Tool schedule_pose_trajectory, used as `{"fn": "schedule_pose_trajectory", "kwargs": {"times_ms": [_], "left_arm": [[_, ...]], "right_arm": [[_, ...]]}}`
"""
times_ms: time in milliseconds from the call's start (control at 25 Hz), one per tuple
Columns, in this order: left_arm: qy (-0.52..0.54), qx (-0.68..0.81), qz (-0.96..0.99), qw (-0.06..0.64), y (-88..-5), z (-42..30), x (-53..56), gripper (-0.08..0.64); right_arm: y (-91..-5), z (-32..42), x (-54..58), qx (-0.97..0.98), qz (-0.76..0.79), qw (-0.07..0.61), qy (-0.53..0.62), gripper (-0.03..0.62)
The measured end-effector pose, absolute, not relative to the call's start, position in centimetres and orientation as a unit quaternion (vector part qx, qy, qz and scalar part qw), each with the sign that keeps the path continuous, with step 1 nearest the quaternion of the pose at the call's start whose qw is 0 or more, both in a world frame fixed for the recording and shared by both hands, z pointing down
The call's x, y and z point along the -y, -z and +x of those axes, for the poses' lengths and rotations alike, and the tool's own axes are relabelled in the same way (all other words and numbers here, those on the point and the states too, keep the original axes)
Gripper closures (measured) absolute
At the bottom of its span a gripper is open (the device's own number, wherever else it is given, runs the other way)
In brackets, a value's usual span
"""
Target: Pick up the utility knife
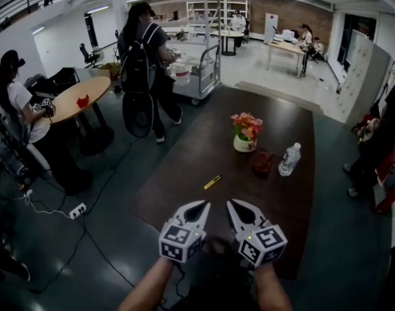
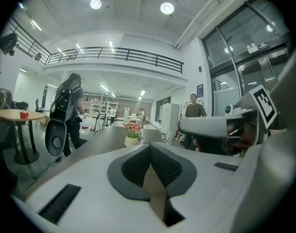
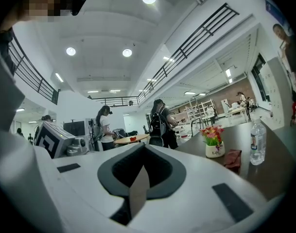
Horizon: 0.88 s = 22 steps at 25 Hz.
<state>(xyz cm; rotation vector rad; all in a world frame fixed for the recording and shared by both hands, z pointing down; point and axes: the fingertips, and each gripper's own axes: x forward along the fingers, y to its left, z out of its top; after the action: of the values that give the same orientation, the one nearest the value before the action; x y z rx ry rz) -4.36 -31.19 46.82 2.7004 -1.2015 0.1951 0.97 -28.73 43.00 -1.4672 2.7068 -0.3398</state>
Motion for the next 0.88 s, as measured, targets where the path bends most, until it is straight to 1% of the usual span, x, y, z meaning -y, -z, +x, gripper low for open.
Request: {"fn": "schedule_pose_trajectory", "kwargs": {"times_ms": [200,240,360,440,560,680,880], "left_arm": [[-0.12,0.41,0.9,0.086,-49.3,-3.2,35.7,0.548],[-0.128,0.412,0.898,0.085,-49.7,-3.0,36.5,0.53],[-0.143,0.414,0.895,0.085,-50.6,-2.3,38.8,0.526],[-0.154,0.41,0.894,0.087,-51.3,-1.9,40.1,0.51],[-0.179,0.395,0.896,0.091,-53.2,-1.2,42.1,0.462],[-0.21,0.372,0.899,0.095,-55.9,-0.2,44.5,0.43],[-0.261,0.338,0.898,0.102,-60.9,0.8,48.1,0.42]], "right_arm": [[-43.6,2.1,31.7,-0.878,-0.462,0.02,0.121,0.581],[-43.7,2.3,32.3,-0.878,-0.463,0.018,0.122,0.581],[-44.2,3.3,34.0,-0.874,-0.47,0.008,0.125,0.581],[-44.4,3.5,34.7,-0.873,-0.47,0.003,0.131,0.581],[-44.6,3.5,35.6,-0.87,-0.472,-0.004,0.141,0.581],[-45.2,3.8,36.8,-0.866,-0.482,-0.016,0.134,0.581],[-46.5,4.0,38.8,-0.85,-0.508,-0.045,0.134,0.581]]}}
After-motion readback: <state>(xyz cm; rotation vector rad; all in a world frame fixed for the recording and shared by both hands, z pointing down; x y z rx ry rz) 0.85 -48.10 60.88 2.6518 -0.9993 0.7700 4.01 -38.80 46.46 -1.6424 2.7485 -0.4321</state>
